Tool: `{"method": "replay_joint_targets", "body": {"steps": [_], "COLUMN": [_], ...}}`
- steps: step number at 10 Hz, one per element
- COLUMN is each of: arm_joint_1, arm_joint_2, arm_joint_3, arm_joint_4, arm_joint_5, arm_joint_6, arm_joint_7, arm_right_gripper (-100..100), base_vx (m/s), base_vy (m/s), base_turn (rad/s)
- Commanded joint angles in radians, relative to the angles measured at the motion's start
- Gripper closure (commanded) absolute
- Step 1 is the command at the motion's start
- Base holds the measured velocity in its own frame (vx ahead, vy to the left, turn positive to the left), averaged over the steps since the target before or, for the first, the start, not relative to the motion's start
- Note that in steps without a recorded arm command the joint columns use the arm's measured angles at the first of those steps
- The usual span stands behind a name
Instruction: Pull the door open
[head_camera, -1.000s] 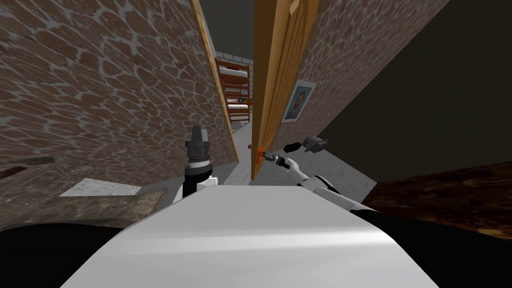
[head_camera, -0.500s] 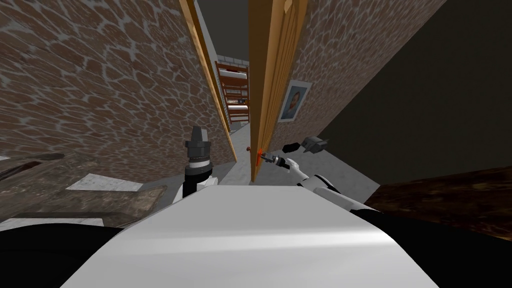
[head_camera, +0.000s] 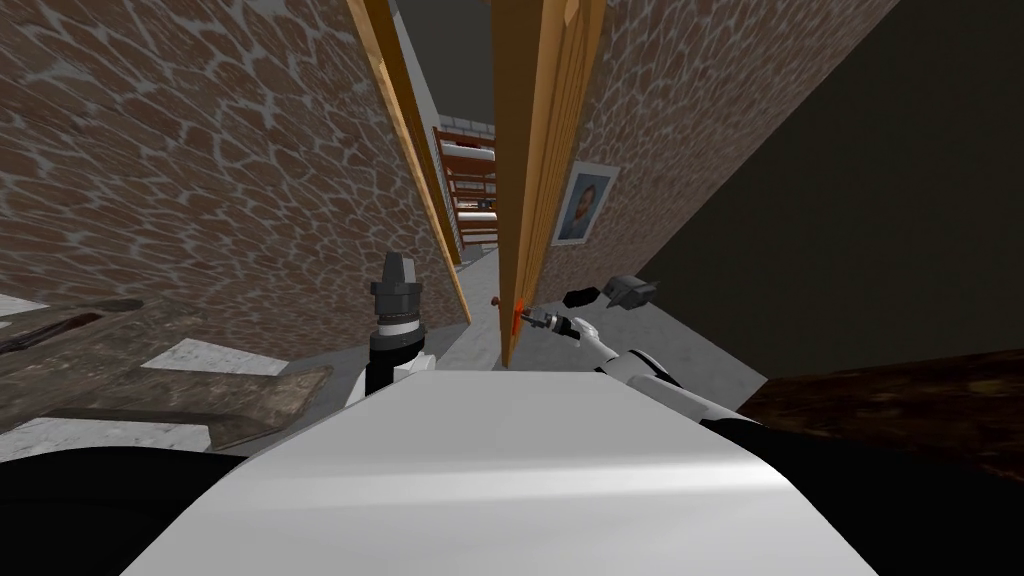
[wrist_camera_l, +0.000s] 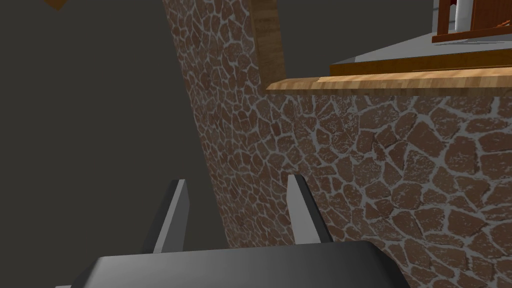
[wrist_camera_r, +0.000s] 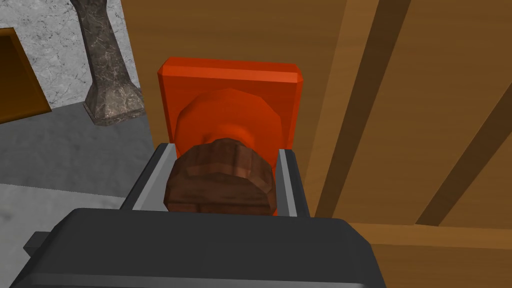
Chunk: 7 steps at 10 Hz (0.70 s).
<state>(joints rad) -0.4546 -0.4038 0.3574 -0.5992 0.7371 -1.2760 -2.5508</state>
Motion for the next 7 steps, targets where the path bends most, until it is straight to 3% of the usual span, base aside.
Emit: {"method": "replay_joint_targets", "body": {"steps": [1, 2, 3, 4, 5, 6, 7], "arm_joint_1": [0.008, 0.014, 0.014, 0.02, 0.02, 0.024, 0.031], "arm_joint_2": [-0.015, -0.029, -0.029, -0.045, -0.045, -0.054, -0.072], "arm_joint_3": [-0.004, -0.006, -0.006, -0.009, -0.009, -0.011, -0.014], "arm_joint_4": [0.002, 0.008, 0.008, 0.015, 0.015, 0.019, 0.027], "arm_joint_5": [-0.001, -0.001, -0.001, -0.001, -0.001, -0.001, -0.001], "arm_joint_6": [-0.029, -0.056, -0.056, -0.088, -0.088, -0.104, -0.138], "arm_joint_7": [0.004, 0.006, 0.006, 0.009, 0.009, 0.011, 0.015], "arm_right_gripper": [100, 100, 100, 100, 100, 100, 100], "base_vx": [0.022, 0.015, 0.013, 0.003, 0.003, 0.002, 0.0], "base_vy": [-0.043, -0.051, -0.041, -0.054, -0.051, -0.04, -0.087], "base_turn": [0.04, 0.061, 0.027, 0.073, 0.037, 0.036, 0.108]}}
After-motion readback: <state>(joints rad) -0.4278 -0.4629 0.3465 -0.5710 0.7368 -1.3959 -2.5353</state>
